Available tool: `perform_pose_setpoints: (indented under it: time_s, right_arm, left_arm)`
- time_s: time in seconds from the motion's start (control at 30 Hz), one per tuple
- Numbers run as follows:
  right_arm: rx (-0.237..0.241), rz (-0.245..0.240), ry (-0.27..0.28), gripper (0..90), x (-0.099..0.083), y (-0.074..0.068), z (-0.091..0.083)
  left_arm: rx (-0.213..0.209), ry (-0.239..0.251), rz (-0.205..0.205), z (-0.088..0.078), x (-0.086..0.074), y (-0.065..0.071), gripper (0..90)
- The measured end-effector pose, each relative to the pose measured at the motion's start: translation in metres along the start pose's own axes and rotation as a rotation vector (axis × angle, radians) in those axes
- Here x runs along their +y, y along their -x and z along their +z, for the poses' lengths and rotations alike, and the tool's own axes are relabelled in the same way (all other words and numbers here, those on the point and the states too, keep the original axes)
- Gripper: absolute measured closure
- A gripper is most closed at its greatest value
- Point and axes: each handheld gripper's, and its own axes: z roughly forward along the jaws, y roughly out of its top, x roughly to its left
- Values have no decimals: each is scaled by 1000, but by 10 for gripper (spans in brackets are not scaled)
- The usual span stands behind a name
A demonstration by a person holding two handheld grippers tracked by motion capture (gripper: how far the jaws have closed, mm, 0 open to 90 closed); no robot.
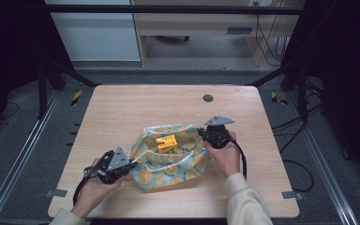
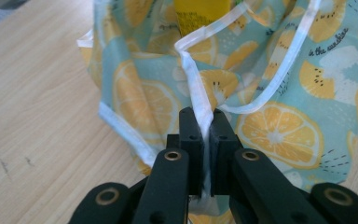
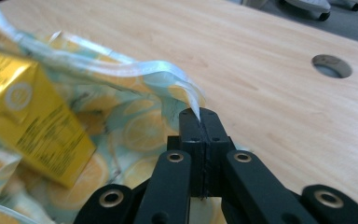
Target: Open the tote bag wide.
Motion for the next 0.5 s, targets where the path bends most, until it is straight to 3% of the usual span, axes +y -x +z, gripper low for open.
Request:
perform_pose_setpoints:
  time_s: [0.1, 0.27, 0.37, 0.5]
  right_arm:
    - [-4, 23, 2, 900, 2, 8, 4]
    - [-9, 40, -54, 899, -9, 16, 16]
    - [-9, 53, -86, 898, -15, 21, 22]
    - [-12, 59, -97, 898, -17, 24, 28]
  left_arm:
    - [-27, -36, -2, 5, -3, 2, 869]
    - [-64, -167, 41, 17, -10, 6, 870]
    - [-56, -187, 44, 20, -12, 6, 870]
    - [-59, -179, 47, 21, -13, 8, 869]
